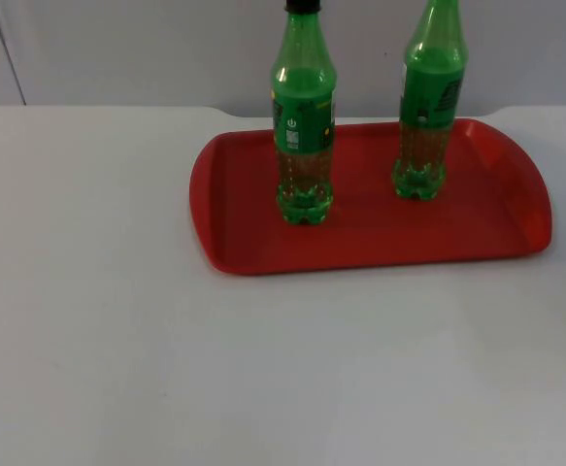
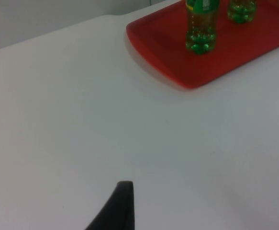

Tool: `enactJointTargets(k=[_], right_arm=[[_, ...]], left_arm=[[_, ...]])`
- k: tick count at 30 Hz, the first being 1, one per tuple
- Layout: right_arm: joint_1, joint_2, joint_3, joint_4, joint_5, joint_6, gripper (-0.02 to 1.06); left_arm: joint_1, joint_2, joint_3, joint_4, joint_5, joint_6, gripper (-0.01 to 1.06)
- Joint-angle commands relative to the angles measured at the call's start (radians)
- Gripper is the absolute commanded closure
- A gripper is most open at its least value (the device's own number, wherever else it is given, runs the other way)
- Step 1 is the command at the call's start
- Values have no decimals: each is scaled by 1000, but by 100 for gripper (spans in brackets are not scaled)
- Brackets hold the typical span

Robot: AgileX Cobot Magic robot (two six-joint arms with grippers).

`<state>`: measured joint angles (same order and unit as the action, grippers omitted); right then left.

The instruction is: Place the bottle upright on the tray.

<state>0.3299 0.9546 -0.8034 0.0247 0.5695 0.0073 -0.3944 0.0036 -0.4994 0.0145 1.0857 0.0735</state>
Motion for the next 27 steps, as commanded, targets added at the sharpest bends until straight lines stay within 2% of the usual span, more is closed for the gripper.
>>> enactJointTargets(k=[1, 13, 27], right_arm=[[3, -47, 8, 7, 20, -1, -1], [3, -336, 20, 5, 132, -48, -1], [3, -709, 184, 5, 184, -49, -1]], left_arm=[[0, -4, 5, -5, -11, 0, 1], [0, -4, 5, -5, -11, 0, 1], [0, -4, 5, -5, -11, 0, 1]])
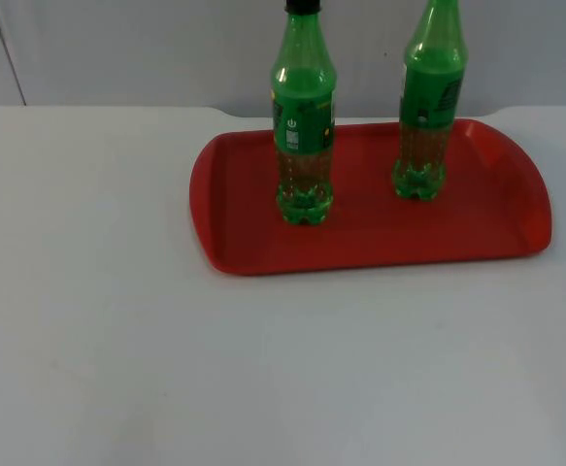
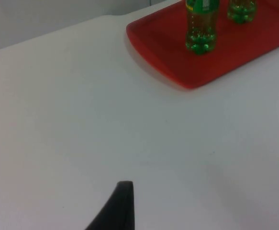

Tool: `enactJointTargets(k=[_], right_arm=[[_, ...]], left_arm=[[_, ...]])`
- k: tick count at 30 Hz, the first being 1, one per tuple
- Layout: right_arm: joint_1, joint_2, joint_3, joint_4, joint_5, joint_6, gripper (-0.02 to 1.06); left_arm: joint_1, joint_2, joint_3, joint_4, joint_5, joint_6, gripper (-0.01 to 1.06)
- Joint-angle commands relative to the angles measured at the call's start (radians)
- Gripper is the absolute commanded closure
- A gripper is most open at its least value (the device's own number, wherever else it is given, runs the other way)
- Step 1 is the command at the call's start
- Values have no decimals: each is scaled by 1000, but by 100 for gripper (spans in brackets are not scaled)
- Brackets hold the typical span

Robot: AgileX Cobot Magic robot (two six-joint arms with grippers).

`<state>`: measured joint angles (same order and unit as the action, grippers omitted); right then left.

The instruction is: Place the bottle upright on the tray.

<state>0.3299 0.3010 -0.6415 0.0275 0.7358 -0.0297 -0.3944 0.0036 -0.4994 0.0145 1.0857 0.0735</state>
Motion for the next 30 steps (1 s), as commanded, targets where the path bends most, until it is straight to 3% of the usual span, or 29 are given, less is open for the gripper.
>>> enactJointTargets(k=[1, 13, 21, 30], right_arm=[[3, -56, 22, 2, 17, -12, -1], [3, -282, 93, 4, 155, -37, -1], [3, -301, 97, 2, 248, -76, -1], [3, -301, 99, 5, 255, -90, -1]], left_arm=[[0, -4, 5, -5, -11, 0, 1], [0, -4, 5, -5, -11, 0, 1], [0, -4, 5, -5, -11, 0, 1], [0, -4, 5, -5, -11, 0, 1]])
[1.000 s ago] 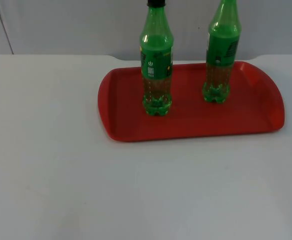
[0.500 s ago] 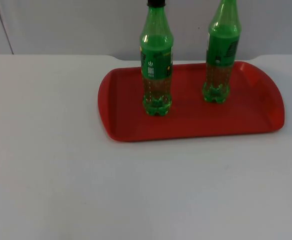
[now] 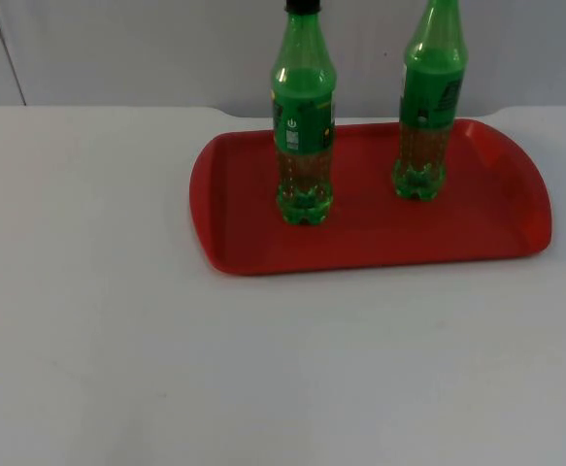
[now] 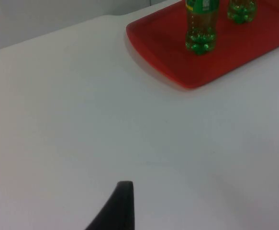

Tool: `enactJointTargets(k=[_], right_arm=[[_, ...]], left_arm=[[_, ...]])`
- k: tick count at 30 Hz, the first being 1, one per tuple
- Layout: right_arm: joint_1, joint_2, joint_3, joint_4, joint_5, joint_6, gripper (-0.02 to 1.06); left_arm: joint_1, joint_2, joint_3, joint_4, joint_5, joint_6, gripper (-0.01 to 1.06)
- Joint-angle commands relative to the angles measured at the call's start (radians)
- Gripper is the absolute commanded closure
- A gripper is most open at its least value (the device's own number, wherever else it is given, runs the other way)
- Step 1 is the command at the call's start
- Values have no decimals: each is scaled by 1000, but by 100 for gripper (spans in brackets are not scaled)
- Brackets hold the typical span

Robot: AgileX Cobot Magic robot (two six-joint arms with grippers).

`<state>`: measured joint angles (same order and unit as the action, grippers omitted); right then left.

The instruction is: Place the bottle upright on the tray.

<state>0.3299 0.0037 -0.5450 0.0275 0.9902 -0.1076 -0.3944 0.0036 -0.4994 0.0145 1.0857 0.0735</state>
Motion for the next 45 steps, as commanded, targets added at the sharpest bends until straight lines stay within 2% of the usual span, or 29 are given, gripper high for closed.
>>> enactJointTargets(k=[1, 7, 13, 18, 20, 45], right_arm=[[3, -4, 3, 5, 0, -12, -1], [3, -4, 3, 5, 13, -4, -1], [3, -4, 24, -2, 84, 7, -1], [3, -4, 29, -78, 90, 108, -1], [3, -4, 29, -81, 90, 113, -1], [3, -4, 29, -70, 88, 94, -1]], left_arm=[[0, -4, 5, -5, -11, 0, 1], [0, -4, 5, -5, -11, 0, 1], [0, -4, 5, -5, -11, 0, 1], [0, -4, 5, -5, -11, 0, 1], [0, -4, 5, -5, -11, 0, 1], [0, -4, 5, -5, -11, 0, 1]])
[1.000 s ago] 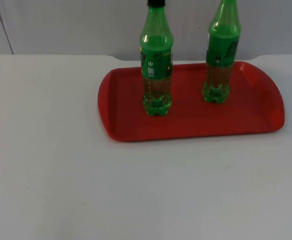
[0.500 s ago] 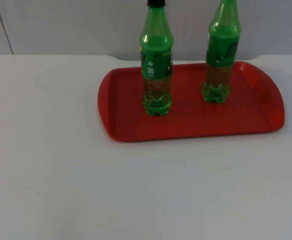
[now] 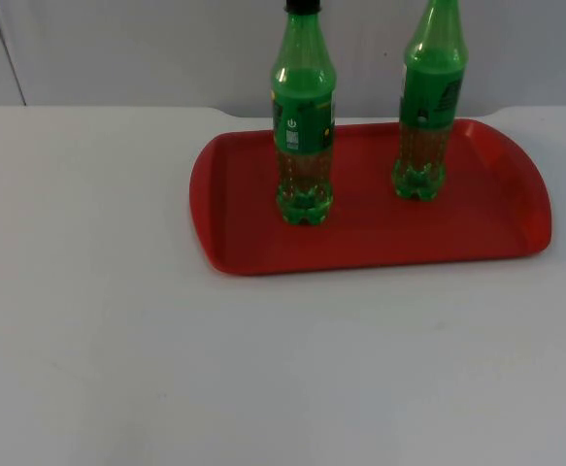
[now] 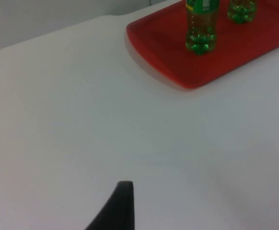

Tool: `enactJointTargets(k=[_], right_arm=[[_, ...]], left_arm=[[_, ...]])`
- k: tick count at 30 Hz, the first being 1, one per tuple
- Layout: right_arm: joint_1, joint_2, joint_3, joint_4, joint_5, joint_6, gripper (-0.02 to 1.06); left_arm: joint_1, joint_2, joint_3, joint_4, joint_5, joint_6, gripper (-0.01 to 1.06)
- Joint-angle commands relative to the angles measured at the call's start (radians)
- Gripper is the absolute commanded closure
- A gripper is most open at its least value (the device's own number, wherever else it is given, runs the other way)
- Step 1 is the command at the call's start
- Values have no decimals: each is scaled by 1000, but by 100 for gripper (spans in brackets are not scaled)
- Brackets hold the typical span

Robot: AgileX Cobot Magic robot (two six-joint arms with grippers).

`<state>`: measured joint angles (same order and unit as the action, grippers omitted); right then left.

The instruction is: Place the bottle upright on the tray.

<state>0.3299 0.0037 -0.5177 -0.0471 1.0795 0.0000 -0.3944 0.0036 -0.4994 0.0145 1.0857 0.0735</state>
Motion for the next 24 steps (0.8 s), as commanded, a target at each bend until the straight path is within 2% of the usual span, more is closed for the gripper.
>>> enactJointTargets(k=[1, 12, 24], right_arm=[[3, -4, 2, 5, -1, -14, -1], [1, -4, 2, 5, -1, -14, -1], [-173, -4, 2, 5, -1, -14, -1]], left_arm=[[0, -4, 5, -5, -11, 0, 1], [0, -4, 5, -5, -11, 0, 1], [0, -4, 5, -5, -11, 0, 1]])
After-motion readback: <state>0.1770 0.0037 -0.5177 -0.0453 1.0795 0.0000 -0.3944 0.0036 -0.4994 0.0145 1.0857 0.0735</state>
